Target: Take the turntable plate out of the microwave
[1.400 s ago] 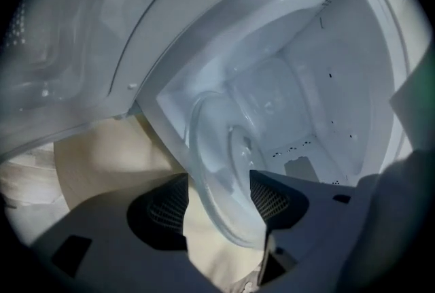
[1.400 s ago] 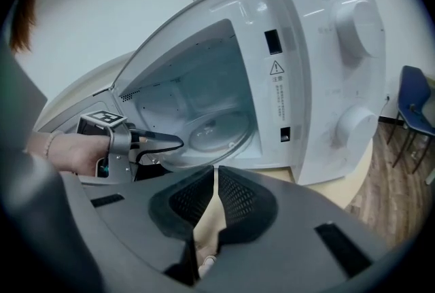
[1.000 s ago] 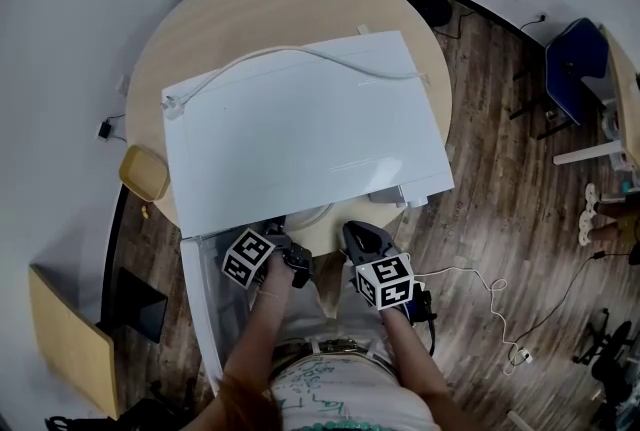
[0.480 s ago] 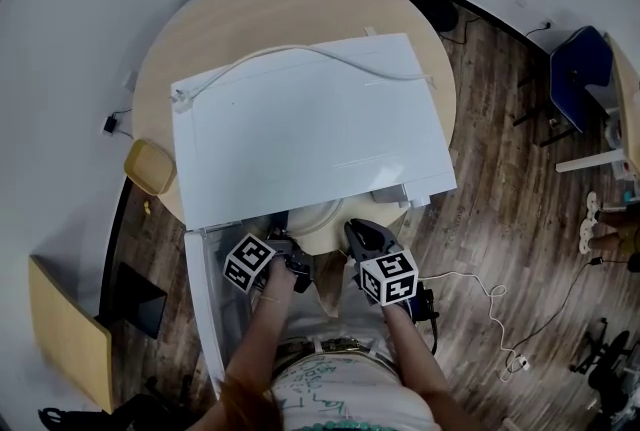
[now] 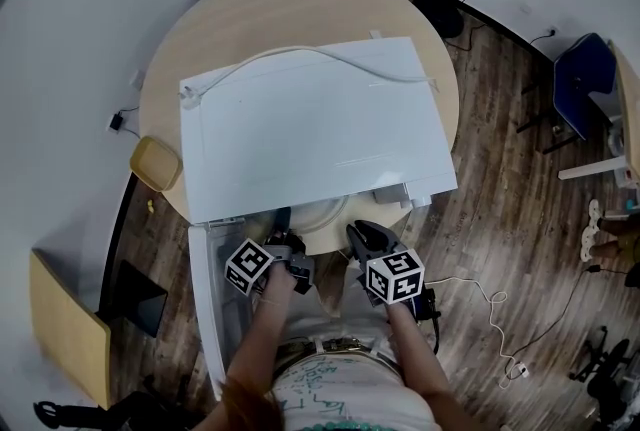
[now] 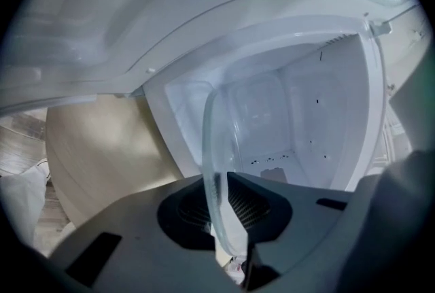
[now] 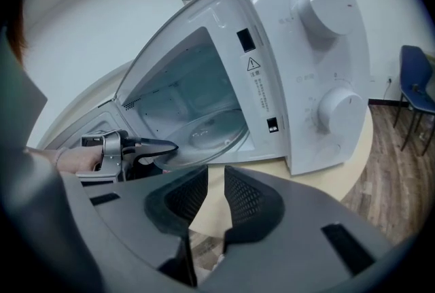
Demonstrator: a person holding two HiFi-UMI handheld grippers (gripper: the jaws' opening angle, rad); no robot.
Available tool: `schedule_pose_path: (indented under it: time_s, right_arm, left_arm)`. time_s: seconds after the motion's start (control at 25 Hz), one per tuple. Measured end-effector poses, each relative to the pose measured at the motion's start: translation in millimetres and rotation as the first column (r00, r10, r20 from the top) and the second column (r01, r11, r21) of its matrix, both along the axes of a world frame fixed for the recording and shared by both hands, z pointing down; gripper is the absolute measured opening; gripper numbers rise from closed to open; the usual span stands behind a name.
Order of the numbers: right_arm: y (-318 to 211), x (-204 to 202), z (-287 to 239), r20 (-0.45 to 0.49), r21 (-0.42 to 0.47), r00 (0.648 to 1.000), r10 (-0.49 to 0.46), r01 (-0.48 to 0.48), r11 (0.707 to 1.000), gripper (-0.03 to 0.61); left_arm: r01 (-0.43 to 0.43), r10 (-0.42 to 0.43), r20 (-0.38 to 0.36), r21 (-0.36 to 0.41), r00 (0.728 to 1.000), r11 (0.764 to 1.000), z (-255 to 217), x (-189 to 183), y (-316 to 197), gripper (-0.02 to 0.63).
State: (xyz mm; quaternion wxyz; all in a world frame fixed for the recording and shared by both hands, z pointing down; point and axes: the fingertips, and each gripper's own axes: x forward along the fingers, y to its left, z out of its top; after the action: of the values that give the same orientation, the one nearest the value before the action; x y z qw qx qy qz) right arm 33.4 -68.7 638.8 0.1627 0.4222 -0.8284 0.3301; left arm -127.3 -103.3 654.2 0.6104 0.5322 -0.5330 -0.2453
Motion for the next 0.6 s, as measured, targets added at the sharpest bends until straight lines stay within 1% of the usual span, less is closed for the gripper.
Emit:
schedule_pose_path:
  time_s: [0.08,0.16,0.28,0.36,0.48,0.6]
  right_arm:
    - [0.1,0.1,-2.5,0.061,-0.013,0.998,0.016,-0.015,1.0,0.076]
    - [-1.4,-1.7,-4.4,0.139,-0.038,0.99,0.035,-0.03,0.999,0.117]
    - [-6.7,-5.4,-4.5,0.244,-0.085,0.967,0.072,-0.052,0.995,0.169]
    - [-9.6,-7.2,-2.5,0.272,-0.102,0.959,0.078,-0.052,0.993,0.191]
    - [-11.1,-11.1,0.8,0.291,-0.118,0.955,0.062,-0.028,0.993,0.222]
    - [-10.7,-14.0,2.9,0.335,-0.156,0.94,0.073,-0.021,0.988,0.237]
  left_arm:
    - [0.001,-0.001,-0.012,0.021,1.0,1.0,-3.9,0.9,0.7,0.052]
    - [0.003,-0.003,-0.019,0.035,1.0,0.999,-6.2,0.5,1.6,0.051]
    - [0.011,-0.01,-0.031,0.056,0.999,0.998,-10.2,-0.3,2.1,0.044]
    - [0.016,-0.013,-0.041,0.064,0.999,0.998,-12.3,0.2,2.9,0.041]
    - [0.014,-0.011,-0.045,0.067,0.999,0.998,-14.4,1.7,5.3,0.038]
    - [0.013,-0.01,-0.045,0.068,0.999,0.998,-16.1,2.5,11.0,0.038]
